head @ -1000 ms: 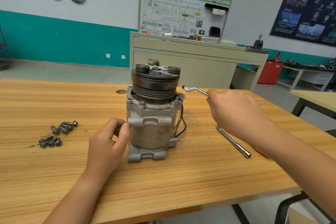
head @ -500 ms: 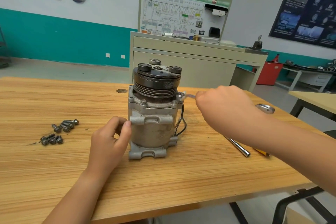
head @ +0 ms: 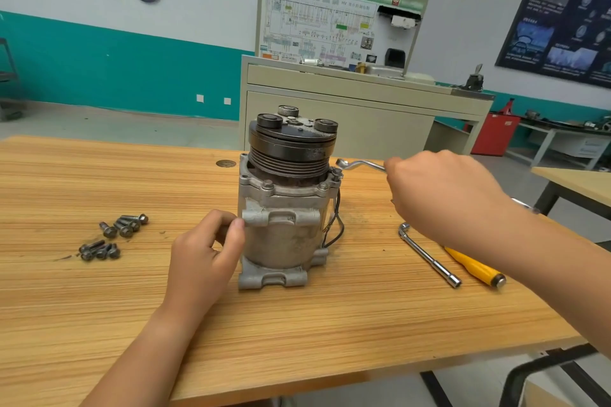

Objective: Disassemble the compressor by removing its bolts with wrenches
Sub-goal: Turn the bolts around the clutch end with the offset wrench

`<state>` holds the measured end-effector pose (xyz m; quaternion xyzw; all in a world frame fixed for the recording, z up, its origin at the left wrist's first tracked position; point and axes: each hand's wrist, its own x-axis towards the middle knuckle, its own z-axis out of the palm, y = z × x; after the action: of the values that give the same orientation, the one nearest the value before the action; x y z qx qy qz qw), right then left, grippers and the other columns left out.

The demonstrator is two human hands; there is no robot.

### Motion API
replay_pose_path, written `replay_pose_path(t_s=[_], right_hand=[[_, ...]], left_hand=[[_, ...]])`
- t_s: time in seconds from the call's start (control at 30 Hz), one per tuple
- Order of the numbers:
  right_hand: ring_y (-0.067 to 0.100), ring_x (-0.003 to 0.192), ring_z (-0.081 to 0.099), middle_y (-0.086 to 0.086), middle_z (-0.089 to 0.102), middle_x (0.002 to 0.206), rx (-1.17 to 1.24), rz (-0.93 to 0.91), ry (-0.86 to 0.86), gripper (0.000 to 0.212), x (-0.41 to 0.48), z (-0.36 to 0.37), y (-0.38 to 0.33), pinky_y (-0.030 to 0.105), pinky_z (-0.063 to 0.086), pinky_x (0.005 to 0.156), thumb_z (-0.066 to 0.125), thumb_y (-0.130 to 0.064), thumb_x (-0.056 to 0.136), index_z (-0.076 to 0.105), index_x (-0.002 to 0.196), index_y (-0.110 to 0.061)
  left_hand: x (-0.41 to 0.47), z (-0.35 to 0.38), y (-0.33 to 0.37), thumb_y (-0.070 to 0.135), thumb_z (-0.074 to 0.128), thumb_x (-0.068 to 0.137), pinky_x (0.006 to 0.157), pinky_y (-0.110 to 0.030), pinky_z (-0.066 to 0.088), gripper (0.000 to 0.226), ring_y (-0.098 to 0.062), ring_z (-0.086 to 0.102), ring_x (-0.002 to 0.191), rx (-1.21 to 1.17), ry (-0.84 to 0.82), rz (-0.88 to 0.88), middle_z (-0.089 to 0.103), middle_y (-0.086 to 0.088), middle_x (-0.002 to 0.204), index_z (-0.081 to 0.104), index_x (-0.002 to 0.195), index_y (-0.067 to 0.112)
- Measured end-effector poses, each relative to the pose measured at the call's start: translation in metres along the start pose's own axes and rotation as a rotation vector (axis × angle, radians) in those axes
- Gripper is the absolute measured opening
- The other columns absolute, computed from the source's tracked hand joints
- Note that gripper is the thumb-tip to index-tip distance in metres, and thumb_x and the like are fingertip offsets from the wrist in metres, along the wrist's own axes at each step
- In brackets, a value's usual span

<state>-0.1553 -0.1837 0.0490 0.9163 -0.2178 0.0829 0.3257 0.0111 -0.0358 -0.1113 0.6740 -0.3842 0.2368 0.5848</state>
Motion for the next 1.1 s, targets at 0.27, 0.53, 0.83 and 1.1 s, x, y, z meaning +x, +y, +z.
replay_pose_path(t_s=[0.27, 0.53, 0.83, 1.1], right_hand=[[0.022, 0.062, 0.041, 0.0, 0.028, 0.06, -0.01, -0.075, -0.05, 0.017, 0.01, 0.0, -0.01, 0.03, 0.033, 0.054, 0.04, -0.002, 0.09, 0.033, 0.08, -0.012], [0.015, 0.044, 0.025, -0.001, 0.027, 0.057, -0.058, -0.144, -0.047, 0.009, 0.012, 0.005, -0.011, 0.025, 0.021, 0.039, 0.039, -0.008, 0.093, 0.046, 0.097, -0.011], [0.012, 0.047, 0.029, -0.002, 0.033, 0.059, -0.058, -0.14, -0.032, 0.035, 0.036, 0.029, 0.017, 0.024, 0.021, 0.039, 0.045, -0.006, 0.09, 0.046, 0.124, -0.014], [0.025, 0.082, 0.06, 0.004, 0.064, 0.087, 0.156, -0.144, 0.256, 0.03, 0.077, 0.078, 0.018, 0.034, 0.044, 0.079, 0.044, 0.003, 0.091, 0.053, 0.116, -0.011]], left_hand=[[-0.001, 0.0, -0.001, 0.041, 0.04, 0.083, 0.056, -0.008, 0.037, 0.023, 0.0, 0.055, 0.063, -0.009, 0.001, -0.003, 0.055, 0.01, 0.057, 0.053, 0.07, 0.026], [-0.001, 0.0, -0.003, 0.041, 0.04, 0.083, 0.055, -0.011, 0.037, 0.019, -0.004, 0.055, 0.062, 0.001, -0.006, 0.0, 0.057, 0.007, 0.061, 0.05, 0.068, 0.033], [-0.001, -0.001, -0.002, 0.043, 0.04, 0.083, 0.054, -0.01, 0.037, 0.021, -0.004, 0.055, 0.061, -0.009, -0.008, -0.014, 0.056, 0.005, 0.056, 0.051, 0.068, 0.033], [-0.001, 0.0, -0.001, 0.046, 0.039, 0.081, 0.053, -0.014, 0.037, 0.025, -0.006, 0.055, 0.061, -0.01, -0.019, -0.032, 0.061, 0.011, 0.072, 0.053, 0.069, 0.029]])
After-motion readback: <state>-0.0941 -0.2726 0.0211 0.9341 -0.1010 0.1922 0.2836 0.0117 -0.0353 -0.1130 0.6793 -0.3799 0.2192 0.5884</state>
